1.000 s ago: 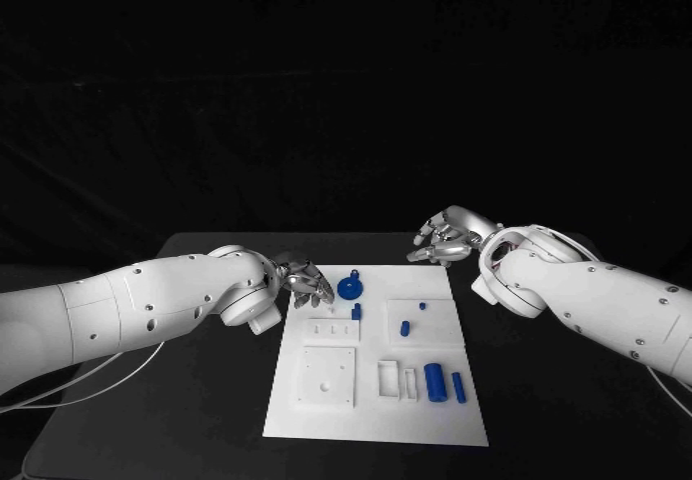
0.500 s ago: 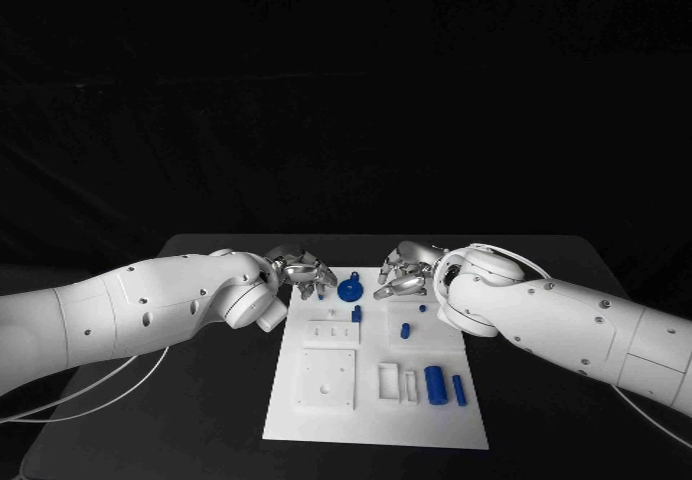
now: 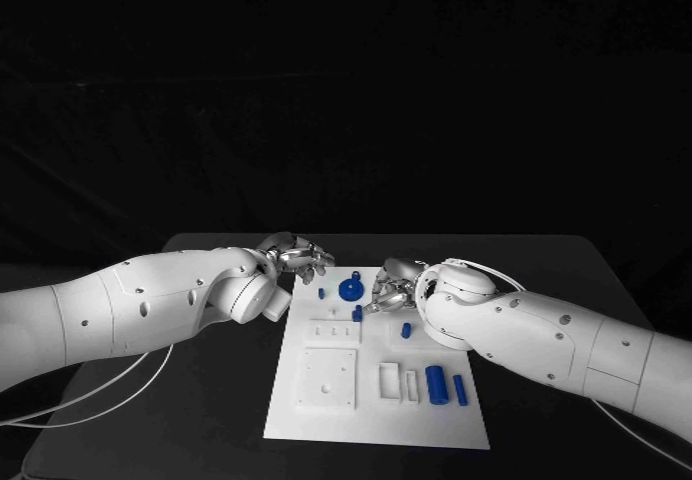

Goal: Assemble the parts on the task board

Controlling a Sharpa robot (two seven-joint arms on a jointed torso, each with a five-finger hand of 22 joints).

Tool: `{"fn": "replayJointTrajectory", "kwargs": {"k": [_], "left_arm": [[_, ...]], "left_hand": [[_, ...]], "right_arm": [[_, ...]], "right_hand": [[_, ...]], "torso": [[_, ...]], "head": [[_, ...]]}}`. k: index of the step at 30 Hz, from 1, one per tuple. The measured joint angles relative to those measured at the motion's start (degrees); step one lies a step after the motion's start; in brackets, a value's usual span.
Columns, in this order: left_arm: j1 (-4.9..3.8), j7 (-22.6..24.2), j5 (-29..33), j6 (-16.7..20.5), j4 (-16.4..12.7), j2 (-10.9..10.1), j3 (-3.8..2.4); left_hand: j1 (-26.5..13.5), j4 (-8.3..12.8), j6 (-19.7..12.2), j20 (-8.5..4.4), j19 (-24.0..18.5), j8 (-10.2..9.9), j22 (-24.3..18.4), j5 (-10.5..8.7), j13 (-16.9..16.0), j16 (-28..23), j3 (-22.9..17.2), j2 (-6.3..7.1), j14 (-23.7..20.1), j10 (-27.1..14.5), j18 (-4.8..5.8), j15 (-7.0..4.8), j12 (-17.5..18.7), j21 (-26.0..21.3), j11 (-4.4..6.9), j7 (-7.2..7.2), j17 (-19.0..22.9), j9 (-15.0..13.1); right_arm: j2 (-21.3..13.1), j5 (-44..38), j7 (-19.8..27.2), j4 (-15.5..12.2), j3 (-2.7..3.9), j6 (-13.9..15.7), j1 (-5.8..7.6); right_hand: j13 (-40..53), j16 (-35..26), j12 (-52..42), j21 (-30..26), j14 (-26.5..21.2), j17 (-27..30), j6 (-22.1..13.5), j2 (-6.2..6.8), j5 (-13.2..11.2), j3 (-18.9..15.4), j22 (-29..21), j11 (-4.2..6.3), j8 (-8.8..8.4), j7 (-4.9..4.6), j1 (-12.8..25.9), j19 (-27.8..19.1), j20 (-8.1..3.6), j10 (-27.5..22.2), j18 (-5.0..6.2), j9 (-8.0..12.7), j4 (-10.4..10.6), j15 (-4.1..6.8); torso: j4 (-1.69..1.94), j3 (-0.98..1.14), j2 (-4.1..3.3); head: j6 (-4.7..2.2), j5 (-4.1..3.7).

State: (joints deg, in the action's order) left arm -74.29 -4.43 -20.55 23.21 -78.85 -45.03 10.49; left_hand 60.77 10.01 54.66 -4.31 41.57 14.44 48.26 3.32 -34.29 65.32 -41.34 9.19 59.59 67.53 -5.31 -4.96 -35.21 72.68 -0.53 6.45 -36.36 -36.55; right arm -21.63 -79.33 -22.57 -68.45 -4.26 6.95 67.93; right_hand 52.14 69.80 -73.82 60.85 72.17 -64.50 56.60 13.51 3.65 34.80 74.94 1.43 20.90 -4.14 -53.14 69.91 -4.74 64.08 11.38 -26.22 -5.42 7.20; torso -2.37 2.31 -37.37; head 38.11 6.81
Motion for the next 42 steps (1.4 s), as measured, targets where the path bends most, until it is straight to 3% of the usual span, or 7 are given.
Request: {"fn": "replayJointTrajectory", "kwargs": {"k": [2,9,16,20,33,42], "left_arm": [[-0.03,0.6,0.7,0.5,-0.2,0.0,0.0],[-0.1,1.6,2.0,1.5,-0.4,0.1,0.0],[-0.17,1.9,2.5,1.7,-0.6,0.2,0.02],[-0.23,1.9,2.6,1.7,-0.6,0.4,0.02],[-0.62,1.9,2.8,1.7,-1.2,0.5,0.02],[-0.86,1.9,2.8,1.7,-1.5,0.8,0.02]], "left_hand": [[0.0,0.0,0.0,0.2,-0.2,0.0,-0.1,0.0,0.1,-0.3,0.0,0.0,-0.1,0.0,0.87,0.14,0.4,-0.2,0.0,0.0,0.1,0.1],[0.0,0.0,0.0,0.2,-0.2,0.0,-0.2,0.0,0.1,-0.7,0.0,0.0,-0.3,-0.2,0.86,0.34,0.4,-0.4,-0.19,-0.01,0.1,0.1],[0.0,0.0,0.0,0.2,-0.2,0.0,-0.2,0.0,0.1,-0.7,0.0,0.0,-0.3,-0.2,0.86,0.35,0.6,-0.4,-0.18,-0.01,0.1,0.1],[0.0,0.0,0.0,0.21,-0.2,0.0,-0.3,0.0,0.1,-0.7,0.0,0.0,-0.3,-0.2,0.86,0.35,0.6,-0.4,-0.19,-0.02,0.1,0.1],[0.0,0.0,0.0,0.21,-0.2,0.0,-0.3,0.0,0.1,-0.7,0.0,0.0,-0.3,-0.2,0.86,0.36,0.6,-0.4,-0.18,-0.03,0.1,0.2],[0.0,0.0,0.0,0.21,-0.2,0.0,-0.3,0.0,0.1,-0.7,0.0,0.0,-0.3,-0.2,0.86,0.37,0.6,-0.4,-0.18,-0.04,0.1,0.2]], "right_arm": [[0.7,-1.0,-0.3,1.0,-0.02,0.1,-0.35],[2.3,-3.8,-1.2,3.0,-0.19,0.1,-0.91],[3.7,-6.2,-1.6,4.2,-0.38,0.0,-0.94],[4.4,-7.7,-1.8,4.8,-1.23,-0.2,-1.01],[6.7,-11.6,-2.1,7.4,-2.06,-1.2,-1.27],[7.7,-12.7,-2.2,8.5,-2.27,-1.6,-1.37]], "right_hand": [[0.2,0.0,0.0,0.1,0.1,-0.1,0.5,-0.18,-0.1,0.0,0.0,0.21,0.21,0.29,0.7,0.0,0.0,0.2,0.0,-0.1,0.9,0.05],[1.3,0.3,0.4,0.5,0.3,-0.1,1.2,0.12,-0.1,0.1,0.0,0.38,0.21,0.26,2.6,0.5,-0.52,1.5,-0.03,-0.1,2.8,0.25],[2.5,0.3,0.6,0.8,0.5,-0.1,1.8,0.39,-0.1,-0.2,0.0,0.61,0.21,0.41,4.6,0.6,-0.61,2.3,-0.04,-0.2,4.6,0.28],[2.8,0.3,0.6,0.8,0.6,-0.1,1.8,0.67,-0.3,-0.1,0.0,0.5,0.21,0.4,4.9,0.6,-0.6,2.4,-0.05,-0.2,4.8,0.4],[3.4,0.3,0.6,1.0,0.5,-0.1,2.2,0.67,-0.3,0.0,0.0,0.62,0.2,0.41,4.9,0.9,-0.71,2.7,-0.05,-0.3,5.0,0.49],[3.4,0.3,0.6,1.0,0.5,-0.1,2.2,0.67,-0.3,0.0,0.0,0.62,0.2,0.41,4.9,1.0,-0.7,2.7,-0.05,-0.3,5.0,0.48]], "torso": [[0.08,0.03,-0.03],[0.38,-0.11,-0.16],[0.39,-0.11,-0.16],[0.35,-0.11,-0.16],[0.31,-0.12,-0.16],[0.35,-0.19,-0.19]], "head": [[0.12,0.02],[0.39,-0.04],[0.72,0.15],[0.81,0.28],[1.23,0.41],[1.56,0.49]]}}
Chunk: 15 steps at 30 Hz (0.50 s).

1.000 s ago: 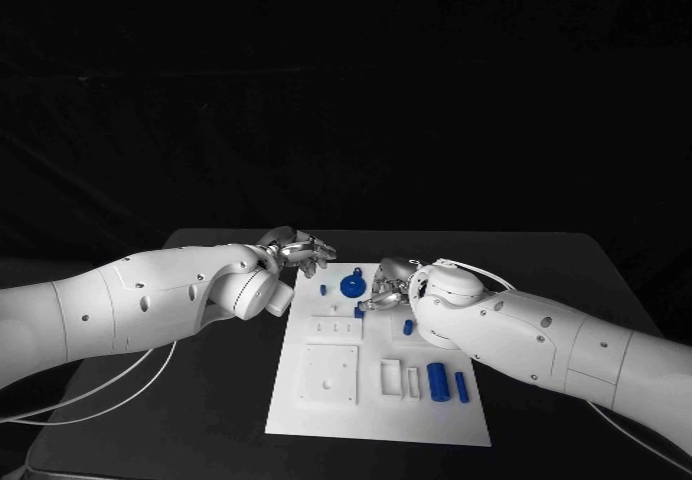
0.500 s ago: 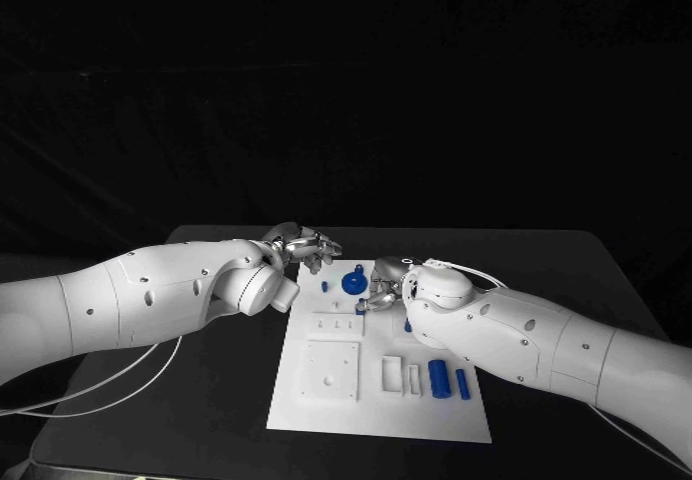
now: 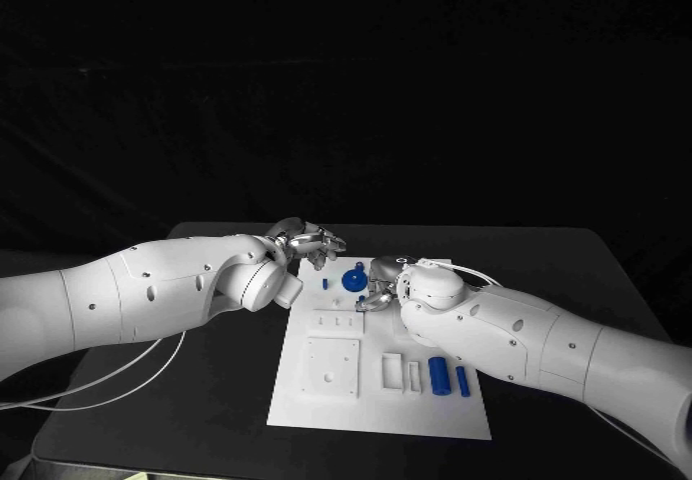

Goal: Assemble the parts on the task board

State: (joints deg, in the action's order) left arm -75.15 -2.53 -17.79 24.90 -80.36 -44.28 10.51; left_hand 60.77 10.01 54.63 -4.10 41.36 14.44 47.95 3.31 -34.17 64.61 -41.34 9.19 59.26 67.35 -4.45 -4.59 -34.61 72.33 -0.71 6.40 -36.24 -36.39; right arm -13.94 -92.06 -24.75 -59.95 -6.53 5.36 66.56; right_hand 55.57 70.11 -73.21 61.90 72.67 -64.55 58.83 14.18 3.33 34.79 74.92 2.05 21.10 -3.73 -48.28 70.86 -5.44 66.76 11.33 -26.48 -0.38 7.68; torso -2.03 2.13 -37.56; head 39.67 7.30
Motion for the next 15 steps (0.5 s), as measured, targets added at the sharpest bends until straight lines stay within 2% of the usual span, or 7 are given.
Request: {"fn": "replayJointTrajectory", "kwargs": {"k": [15], "left_arm": [[-0.5,0.0,0.0,0.0,-1.1,-0.1,0.01]], "left_hand": [[0.0,0.0,0.2,0.0,0.0,0.2,0.0,0.0,0.0,0.0,0.0,0.0,0.0,0.0,0.0,0.02,0.3,0.0,0.0,0.19,0.0,0.1]], "right_arm": [[1.3,-0.9,0.0,2.3,-0.13,-0.1,-0.63]], "right_hand": [[-0.2,0.0,0.3,0.0,0.1,0.0,0.1,0.0,0.0,0.2,0.0,0.0,-0.01,-0.06,0.0,0.3,-0.09,0.0,0.0,0.0,0.2,-0.11]], "torso": [[-0.04,0.04,0.0]], "head": [[0.35,0.42]]}}
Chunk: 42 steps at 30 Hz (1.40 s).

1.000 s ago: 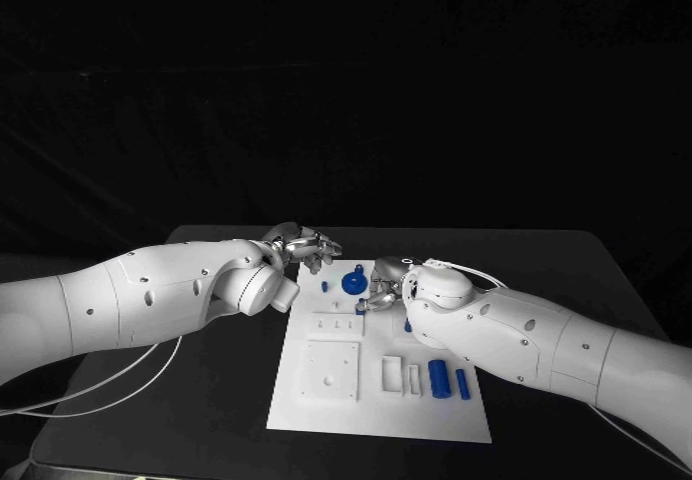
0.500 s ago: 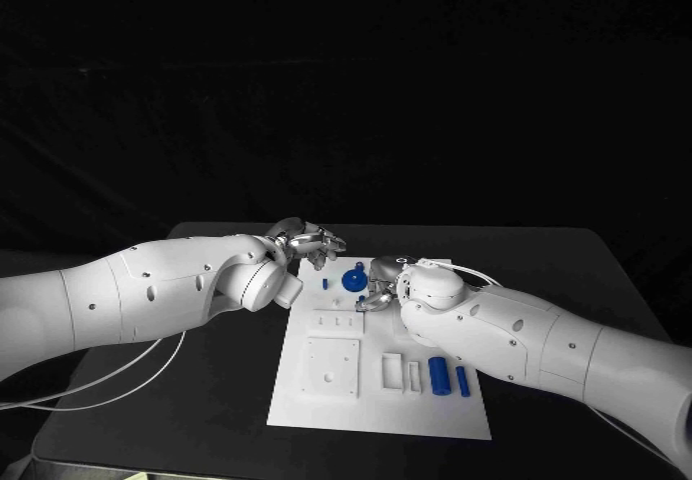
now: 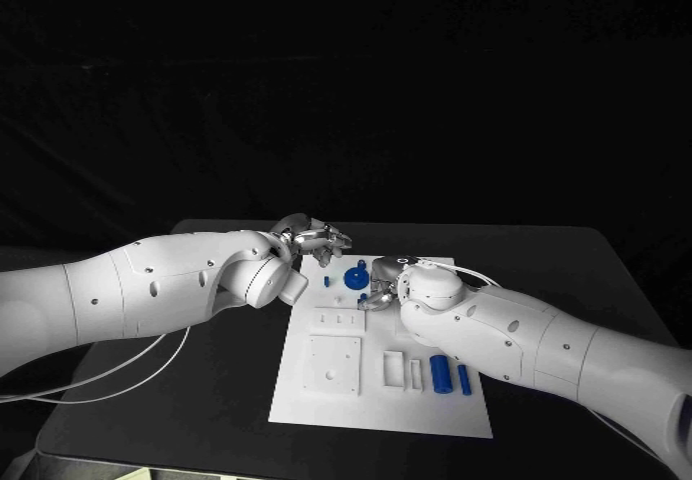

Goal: Assemble the parts on the task board

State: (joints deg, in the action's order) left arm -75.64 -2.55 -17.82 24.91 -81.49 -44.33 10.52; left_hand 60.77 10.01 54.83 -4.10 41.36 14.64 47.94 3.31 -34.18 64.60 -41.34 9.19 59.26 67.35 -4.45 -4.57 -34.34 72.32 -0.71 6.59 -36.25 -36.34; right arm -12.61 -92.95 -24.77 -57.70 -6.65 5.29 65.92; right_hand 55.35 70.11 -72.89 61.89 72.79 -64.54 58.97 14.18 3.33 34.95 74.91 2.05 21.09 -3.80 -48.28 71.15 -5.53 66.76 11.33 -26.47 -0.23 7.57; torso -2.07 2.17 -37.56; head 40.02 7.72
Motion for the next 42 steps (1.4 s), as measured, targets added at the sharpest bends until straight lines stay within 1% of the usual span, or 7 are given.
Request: {"fn": "replayJointTrajectory", "kwargs": {"k": [9,14,15,27,35,36,42], "left_arm": [[-0.3,0.0,0.0,0.0,-0.6,0.0,0.01],[-0.55,0.0,0.0,0.0,-0.9,-0.1,0.02],[-0.59,0.0,-0.1,0.0,-0.9,-0.1,0.02],[-0.96,0.0,-0.1,0.1,-1.5,-0.1,0.1],[-1.13,0.0,-0.2,0.2,-1.7,-0.1,0.14],[-1.18,0.0,-0.2,0.2,-1.8,-0.1,0.14],[-1.35,0.0,-0.2,0.4,-2.0,-0.1,0.15]], "left_hand": [[0.0,0.0,0.0,-0.01,-0.4,0.0,0.0,0.0,0.0,-0.2,0.0,0.0,0.0,0.0,0.0,0.01,0.0,0.0,0.0,0.0,0.0,0.0],[0.0,0.0,0.0,-0.01,-0.4,0.0,0.0,0.0,0.0,-0.2,0.0,0.0,0.0,0.0,0.0,0.01,0.0,0.0,0.0,0.0,0.0,0.0],[0.0,0.0,0.0,-0.01,-0.4,0.0,-0.1,0.0,0.0,-0.2,0.0,0.0,0.0,0.0,0.0,0.01,0.0,0.0,0.0,-0.01,0.0,0.0],[0.0,0.0,0.0,0.0,-0.4,0.0,0.0,0.0,0.0,-0.2,0.0,0.0,0.0,0.0,0.0,0.01,0.0,0.0,0.0,-0.02,0.0,0.1],[0.2,0.0,0.0,0.0,-0.4,0.0,0.0,0.0,0.0,-0.2,0.0,0.21,0.0,0.0,0.0,0.01,0.0,0.0,0.0,-0.03,0.0,0.1],[0.2,0.0,0.0,0.0,-0.4,0.0,-0.1,0.0,0.0,-0.2,0.0,0.21,0.0,0.0,0.0,0.02,0.0,0.0,0.0,-0.03,0.0,0.1],[0.2,0.0,-0.1,0.0,-0.4,0.0,-0.1,0.0,0.0,-0.2,0.0,0.22,0.0,0.0,0.0,0.02,0.0,0.0,0.0,-0.08,0.0,0.1]], "right_arm": [[0.7,-0.3,0.1,0.8,-0.02,0.0,-0.21],[1.0,-0.5,0.1,1.2,-0.02,0.0,-0.23],[1.0,-0.5,0.1,1.3,-0.02,0.0,-0.24],[1.7,-0.9,0.3,2.1,-0.05,0.1,-0.47],[2.2,-1.3,0.4,2.5,-0.08,0.2,-0.73],[2.3,-1.3,0.4,2.6,-0.09,0.2,-0.77],[2.7,-1.6,0.6,3.1,-0.13,0.2,-1.04]], "right_hand": [[-0.2,0.0,0.4,0.0,0.0,0.0,0.0,0.0,0.0,0.0,0.0,0.0,0.0,0.01,0.0,-0.2,-0.22,0.0,-0.01,-0.1,0.0,0.04],[-0.3,0.0,0.6,0.2,-0.1,0.0,0.0,0.0,0.0,0.0,0.0,0.0,0.0,0.01,0.0,-0.2,-0.23,0.0,-0.06,0.0,0.0,0.06],[-0.3,0.0,0.6,0.2,-0.1,0.0,0.0,0.0,0.0,0.0,0.0,0.0,0.0,0.01,0.0,-0.2,-0.23,0.0,-0.25,0.0,0.0,0.07],[-0.5,0.0,1.0,0.2,-0.1,0.0,0.0,0.23,0.0,0.0,0.0,0.0,0.0,0.02,-0.2,-0.2,-0.23,0.0,-0.27,0.0,0.0,0.11],[-0.6,0.0,1.1,0.2,-0.1,0.1,0.0,0.46,0.0,0.0,0.0,0.0,0.0,0.03,-0.5,-0.2,-0.23,0.0,-0.27,0.0,0.0,0.11],[-0.6,0.0,1.4,0.2,-0.1,0.1,0.0,0.76,0.0,0.2,0.0,0.0,0.0,0.03,-0.8,-0.2,-0.23,0.0,-0.28,-0.1,-0.2,0.11],[-0.4,0.0,1.5,0.2,-0.1,0.1,0.0,0.76,0.0,-0.1,0.0,0.0,0.0,0.03,-0.8,-0.2,-0.22,0.0,-0.28,-0.1,-0.6,0.11]], "torso": [[-0.01,0.02,-0.04],[0.0,-0.01,-0.04],[-0.01,-0.01,-0.04],[-0.05,0.0,-0.01],[-0.07,0.03,0.05],[-0.07,0.03,0.05],[-0.1,0.07,0.07]], "head": [[0.29,0.26],[0.59,0.48],[0.69,0.55],[1.27,1.12],[1.49,1.36],[1.51,1.38],[1.57,1.45]]}}
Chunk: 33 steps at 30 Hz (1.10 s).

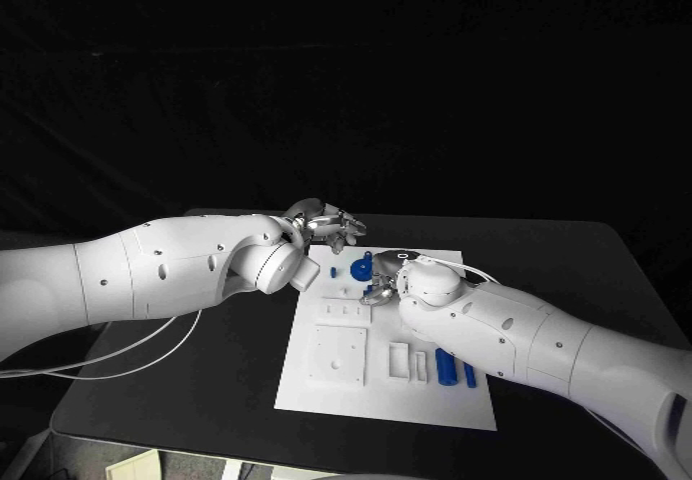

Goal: Assemble the parts on the task board

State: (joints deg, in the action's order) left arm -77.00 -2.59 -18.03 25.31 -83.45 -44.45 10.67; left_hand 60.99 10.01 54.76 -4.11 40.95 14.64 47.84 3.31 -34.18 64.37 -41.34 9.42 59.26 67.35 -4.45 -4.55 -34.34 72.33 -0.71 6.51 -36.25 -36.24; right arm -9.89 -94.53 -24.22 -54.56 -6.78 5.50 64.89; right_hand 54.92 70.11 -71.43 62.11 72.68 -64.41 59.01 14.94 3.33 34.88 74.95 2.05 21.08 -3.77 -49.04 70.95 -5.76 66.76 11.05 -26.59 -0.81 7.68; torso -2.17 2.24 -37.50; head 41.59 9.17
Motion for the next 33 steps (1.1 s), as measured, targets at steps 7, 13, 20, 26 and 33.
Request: {"fn": "replayJointTrajectory", "kwargs": {"k": [7,13,20,26,33], "left_arm": [[-0.24,0.0,0.0,0.2,0.0,0.0,0.0],[-0.37,0.0,-0.1,0.3,0.0,0.0,0.05],[-0.53,0.0,-0.1,0.3,0.0,0.0,0.1],[-0.62,0.0,-0.1,0.3,0.0,0.0,0.13],[-0.79,0.0,-0.1,0.3,0.0,0.0,0.13]], "left_hand": [[0.0,0.0,0.0,0.0,0.0,0.0,0.0,0.0,0.0,0.0,0.0,0.0,0.0,0.0,0.0,0.0,0.0,0.0,0.0,-0.01,0.0,0.0],[0.0,0.0,0.0,0.0,0.0,0.0,0.0,0.0,0.0,0.0,0.0,0.0,0.1,0.0,0.0,0.08,0.0,0.0,0.0,-0.02,0.0,0.0],[0.0,0.0,0.0,0.0,0.0,0.0,0.0,0.0,0.0,0.0,0.0,0.0,0.1,0.0,0.0,0.09,0.0,0.0,0.0,-0.07,0.0,0.0],[0.0,0.0,0.0,0.0,0.0,0.0,0.0,0.0,0.0,0.0,0.0,0.0,0.1,0.0,0.0,0.09,0.2,0.0,0.0,-0.09,0.0,0.0],[0.0,0.0,-0.1,0.0,0.0,0.0,0.0,0.0,0.0,0.0,0.0,0.0,0.1,0.0,0.0,0.09,0.2,0.0,0.0,-0.03,0.0,0.0]], "right_arm": [[0.4,-0.4,0.1,0.3,-0.05,0.1,-0.28],[0.4,-0.8,0.1,0.9,-0.06,0.3,-0.29],[0.7,-1.2,0.1,1.3,-0.08,0.7,-0.29],[0.9,-1.3,0.1,1.6,-0.08,1.0,-0.29],[1.3,-1.4,0.3,1.7,-0.09,1.1,-0.29]], "right_hand": [[0.1,0.0,0.0,0.2,0.0,0.0,0.0,0.0,0.0,0.0,0.0,0.0,0.0,0.0,0.0,0.0,0.01,0.0,0.0,-0.1,-0.3,0.0],[0.2,0.0,0.2,0.2,0.0,0.1,0.0,-0.17,0.0,0.1,0.0,0.0,0.0,0.0,-0.4,0.0,0.03,0.0,0.0,-0.1,-0.5,0.0],[0.3,0.0,0.2,0.2,0.0,0.1,0.0,-0.01,-0.2,0.3,0.0,0.0,0.0,0.01,-0.6,0.1,0.13,0.0,0.0,-0.1,-0.6,0.0],[0.4,0.0,0.5,0.2,0.0,0.1,0.0,-0.23,-0.2,0.5,0.0,0.0,0.0,0.01,-0.8,0.1,0.14,0.0,0.0,-0.1,-0.8,0.0],[0.7,0.0,0.9,0.2,0.0,0.2,0.0,-0.08,-0.2,0.3,0.0,0.0,-0.23,0.01,-0.7,0.1,0.15,0.0,0.0,-0.1,-0.9,0.0]], "torso": [[0.0,-0.02,0.01],[-0.03,-0.03,0.05],[-0.08,-0.03,0.05],[-0.07,-0.01,0.05],[-0.08,-0.01,0.05]], "head": [[0.15,0.04],[0.25,0.21],[0.35,0.36],[0.36,0.39],[0.42,0.39]]}}
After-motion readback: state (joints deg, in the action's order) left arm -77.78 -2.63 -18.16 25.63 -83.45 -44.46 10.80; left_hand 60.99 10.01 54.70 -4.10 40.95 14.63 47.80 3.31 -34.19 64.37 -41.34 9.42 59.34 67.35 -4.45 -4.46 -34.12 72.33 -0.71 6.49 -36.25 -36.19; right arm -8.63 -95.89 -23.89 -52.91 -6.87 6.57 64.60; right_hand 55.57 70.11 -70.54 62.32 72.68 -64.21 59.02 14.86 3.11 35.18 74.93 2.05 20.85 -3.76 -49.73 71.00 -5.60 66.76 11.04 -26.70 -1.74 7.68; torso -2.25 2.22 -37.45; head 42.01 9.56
